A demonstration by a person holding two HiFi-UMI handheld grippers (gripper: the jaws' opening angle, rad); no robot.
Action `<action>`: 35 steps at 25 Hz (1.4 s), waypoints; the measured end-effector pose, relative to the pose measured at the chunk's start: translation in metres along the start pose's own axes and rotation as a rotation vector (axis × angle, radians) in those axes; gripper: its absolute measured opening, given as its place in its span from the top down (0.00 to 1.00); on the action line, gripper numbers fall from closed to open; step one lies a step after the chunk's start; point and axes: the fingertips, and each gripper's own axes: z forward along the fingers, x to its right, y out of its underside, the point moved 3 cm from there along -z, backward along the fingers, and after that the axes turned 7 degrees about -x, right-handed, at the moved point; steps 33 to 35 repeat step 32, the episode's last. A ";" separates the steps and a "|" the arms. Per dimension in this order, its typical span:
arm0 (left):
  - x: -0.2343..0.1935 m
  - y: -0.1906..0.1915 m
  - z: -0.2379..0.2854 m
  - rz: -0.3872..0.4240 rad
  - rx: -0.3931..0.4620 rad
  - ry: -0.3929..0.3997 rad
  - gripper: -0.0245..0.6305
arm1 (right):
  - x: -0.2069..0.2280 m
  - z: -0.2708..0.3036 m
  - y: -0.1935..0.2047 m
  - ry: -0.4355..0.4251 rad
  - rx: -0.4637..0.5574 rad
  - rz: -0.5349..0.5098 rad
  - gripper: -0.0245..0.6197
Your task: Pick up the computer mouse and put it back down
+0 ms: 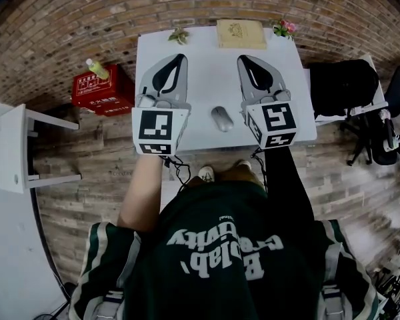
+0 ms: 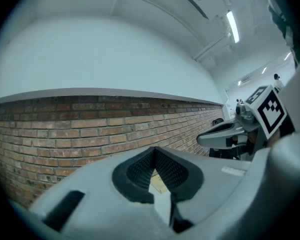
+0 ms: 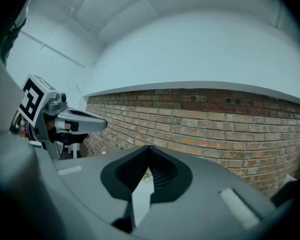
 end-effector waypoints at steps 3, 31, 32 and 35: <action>0.003 0.000 0.000 0.002 -0.001 0.002 0.96 | -0.001 -0.001 0.000 -0.002 0.008 -0.003 0.94; 0.014 -0.007 -0.004 0.009 0.007 -0.014 0.96 | 0.007 -0.017 -0.007 0.008 0.038 -0.004 0.94; 0.014 -0.007 -0.005 0.008 0.007 -0.016 0.96 | 0.006 -0.017 -0.008 0.007 0.038 -0.005 0.94; 0.014 -0.007 -0.005 0.008 0.007 -0.016 0.96 | 0.006 -0.017 -0.008 0.007 0.038 -0.005 0.94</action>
